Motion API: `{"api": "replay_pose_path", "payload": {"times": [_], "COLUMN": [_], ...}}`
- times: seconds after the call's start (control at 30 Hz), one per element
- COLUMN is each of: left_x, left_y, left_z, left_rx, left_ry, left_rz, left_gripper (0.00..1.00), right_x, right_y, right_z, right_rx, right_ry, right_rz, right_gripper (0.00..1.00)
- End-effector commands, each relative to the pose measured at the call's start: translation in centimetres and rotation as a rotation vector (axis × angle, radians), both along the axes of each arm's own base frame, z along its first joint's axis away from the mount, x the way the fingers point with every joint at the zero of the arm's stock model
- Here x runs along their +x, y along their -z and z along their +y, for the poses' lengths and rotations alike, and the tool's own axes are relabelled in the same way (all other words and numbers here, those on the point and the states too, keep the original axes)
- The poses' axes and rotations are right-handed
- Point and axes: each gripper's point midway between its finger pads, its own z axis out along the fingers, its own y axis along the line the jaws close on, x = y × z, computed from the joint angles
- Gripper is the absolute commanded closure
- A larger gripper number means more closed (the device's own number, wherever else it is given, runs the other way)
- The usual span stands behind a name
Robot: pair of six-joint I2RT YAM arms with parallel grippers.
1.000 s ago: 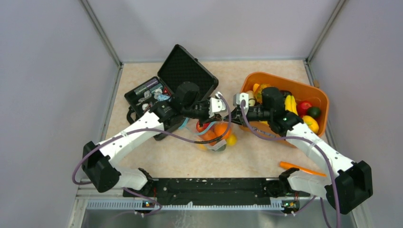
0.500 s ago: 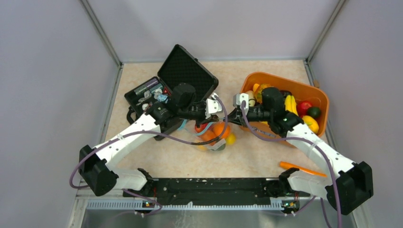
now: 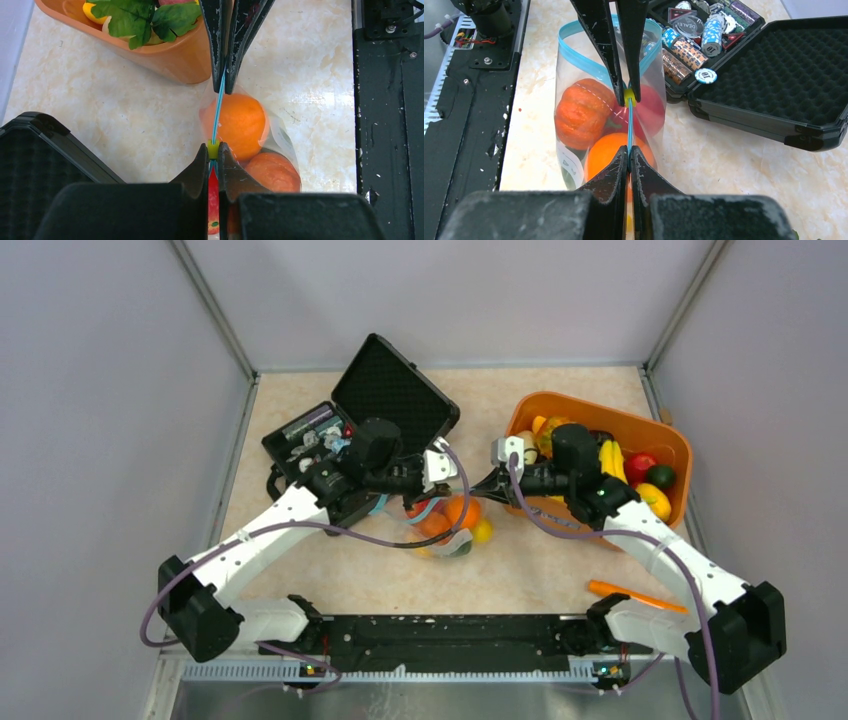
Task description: Place the food in the zip-top bag and seal the zipper
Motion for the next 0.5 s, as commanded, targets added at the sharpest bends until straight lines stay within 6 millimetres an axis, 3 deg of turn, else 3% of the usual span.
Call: {"api": "replay_pose_path", "payload": {"times": [0.0, 0.47], "left_x": [0.5, -0.1], "left_y": [0.2, -0.2], "left_z": [2.3, 3.2], "left_rx": [0.037, 0.022], "left_ry": [-0.072, -0.085], "left_rz": [-0.018, -0.014], "left_gripper": [1.0, 1.0], "right_x": [0.0, 0.0], "right_y": [-3.7, -3.7], "right_z": [0.1, 0.0], "right_rx": [0.055, 0.057], "right_ry": [-0.002, 0.003], "right_rz": [-0.097, -0.098], "right_gripper": [1.0, 1.0]}}
